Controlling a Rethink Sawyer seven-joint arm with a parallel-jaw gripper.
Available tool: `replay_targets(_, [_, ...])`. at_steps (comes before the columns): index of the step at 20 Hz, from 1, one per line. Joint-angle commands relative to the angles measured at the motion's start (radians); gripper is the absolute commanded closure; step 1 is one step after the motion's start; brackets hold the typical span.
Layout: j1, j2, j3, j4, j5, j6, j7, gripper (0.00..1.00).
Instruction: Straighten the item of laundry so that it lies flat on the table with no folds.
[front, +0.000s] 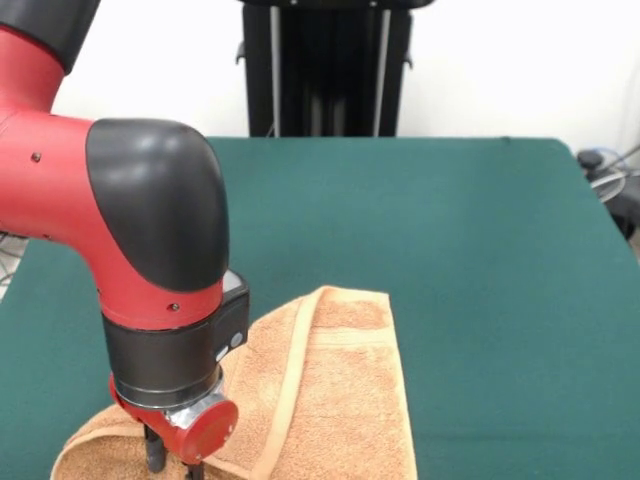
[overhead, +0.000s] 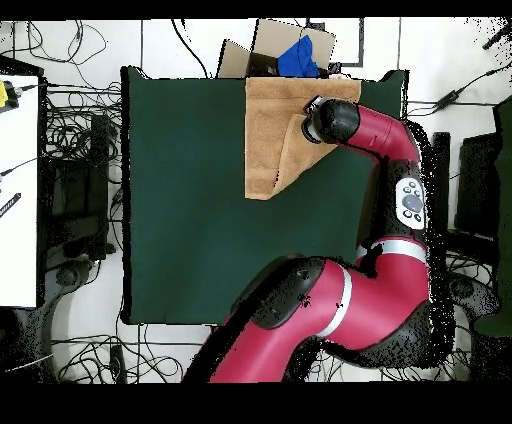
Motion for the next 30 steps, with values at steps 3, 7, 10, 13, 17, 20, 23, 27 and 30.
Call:
replay_targets(3, [0.082,0.073,-0.052,0.25,0.074,0.064,0.287,0.0])
replay_targets(7, [0.093,0.068,-0.075,0.253,0.103,0.072,0.29,0.0])
replay_targets(10, [0.098,0.062,-0.087,0.259,0.127,0.081,0.283,0.0])
replay_targets(13, [0.109,0.057,-0.104,0.268,0.137,0.065,0.284,0.0])
replay_targets(17, [0.13,0.05,-0.134,0.28,0.149,0.038,0.293,0.0])
replay_targets(20, [0.149,0.029,-0.162,0.305,0.162,0.012,0.311,0.0])
replay_targets(23, [0.158,0.007,-0.174,0.343,0.174,-0.02,0.326,0.0])
replay_targets(27, [0.183,-0.018,-0.209,0.389,0.203,-0.056,0.373,0.0])
replay_targets(30, [0.207,-0.038,-0.233,0.432,0.243,-0.067,0.412,0.0])
